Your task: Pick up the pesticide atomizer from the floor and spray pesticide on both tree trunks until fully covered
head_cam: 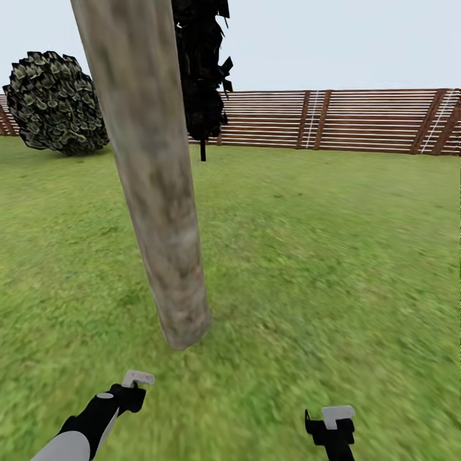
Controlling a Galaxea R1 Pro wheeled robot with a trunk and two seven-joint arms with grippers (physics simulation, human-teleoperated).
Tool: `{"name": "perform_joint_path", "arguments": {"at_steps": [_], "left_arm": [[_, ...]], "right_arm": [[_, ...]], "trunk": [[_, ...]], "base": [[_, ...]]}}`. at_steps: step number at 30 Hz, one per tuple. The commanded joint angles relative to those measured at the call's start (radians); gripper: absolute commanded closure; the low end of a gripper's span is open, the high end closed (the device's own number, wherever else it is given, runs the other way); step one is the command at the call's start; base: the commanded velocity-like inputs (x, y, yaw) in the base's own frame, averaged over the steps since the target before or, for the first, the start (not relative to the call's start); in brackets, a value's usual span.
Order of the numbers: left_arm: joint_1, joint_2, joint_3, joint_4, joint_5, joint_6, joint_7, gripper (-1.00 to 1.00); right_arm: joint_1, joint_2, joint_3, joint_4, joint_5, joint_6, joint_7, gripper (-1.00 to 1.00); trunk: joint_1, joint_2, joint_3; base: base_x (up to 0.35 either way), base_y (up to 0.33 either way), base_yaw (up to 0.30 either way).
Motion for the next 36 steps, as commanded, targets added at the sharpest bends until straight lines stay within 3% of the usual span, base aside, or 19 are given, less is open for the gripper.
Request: {"name": "perform_joint_path", "arguments": {"at_steps": [1, 9, 14, 18, 23, 26, 27, 30, 36], "left_arm": [[-0.001, -0.001, 0.008, -0.002, -0.006, 0.004, -0.008, 1.0], [-0.001, -0.001, 0.008, -0.002, -0.006, 0.004, -0.009, 1.0], [0.0, -0.001, 0.008, -0.002, -0.006, -0.004, -0.007, 1.0], [0.0, 0.0, 0.008, -0.003, -0.006, -0.005, -0.007, 1.0], [0.0, 0.0, 0.009, -0.004, -0.004, -0.005, -0.006, 1.0], [0.0, 0.001, 0.008, -0.005, 0.041, -0.005, -0.001, 1.0], [-0.001, 0.002, 0.006, -0.005, 0.068, -0.006, 0.029, 1.0], [0.0, 0.0, 0.004, -0.004, 0.075, -0.001, 0.066, 1.0], [0.0, -0.001, 0.004, -0.004, 0.076, -0.006, 0.071, 1.0]], "right_arm": [[-0.001, 0.001, 0.002, 0.001, 0.01, 0.0, -0.009, -1.0], [0.0, 0.003, 0.002, 0.002, 0.01, 0.0, -0.009, -1.0], [0.0, 0.003, 0.002, 0.003, 0.01, 0.0, -0.009, -1.0], [0.0, 0.003, 0.002, 0.003, 0.01, 0.0, -0.008, -1.0], [0.0, 0.003, 0.002, 0.002, 0.01, 0.0, -0.008, -1.0], [0.0, 0.003, 0.002, 0.002, 0.01, 0.0, -0.008, -1.0], [0.0, 0.004, 0.003, 0.001, 0.009, 0.0, -0.007, -1.0], [0.0, 0.004, 0.003, 0.001, 0.011, 0.0, -0.002, -1.0], [0.0, 0.003, 0.003, 0.001, 0.012, 0.0, -0.002, -1.0]], "trunk": [[0.0, 0.0, -0.001], [0.0, 0.0, -0.001], [0.0, 0.0, -0.001], [0.0, 0.0, -0.001], [0.0, 0.0, -0.001], [0.0, 0.0, -0.001], [0.0, 0.0, -0.001], [0.0, 0.0, -0.001], [0.0, 0.0, -0.001]], "base": [[0.036, 0.0, -0.033], [0.004, 0.0, -0.005], [-0.248, -0.016, -0.016], [-0.218, -0.177, -0.241], [0.126, -0.243, -0.284], [0.272, -0.143, -0.27], [0.079, -0.022, -0.053], [0.023, -0.006, -0.016], [-0.263, 0.0, 0.0]]}}
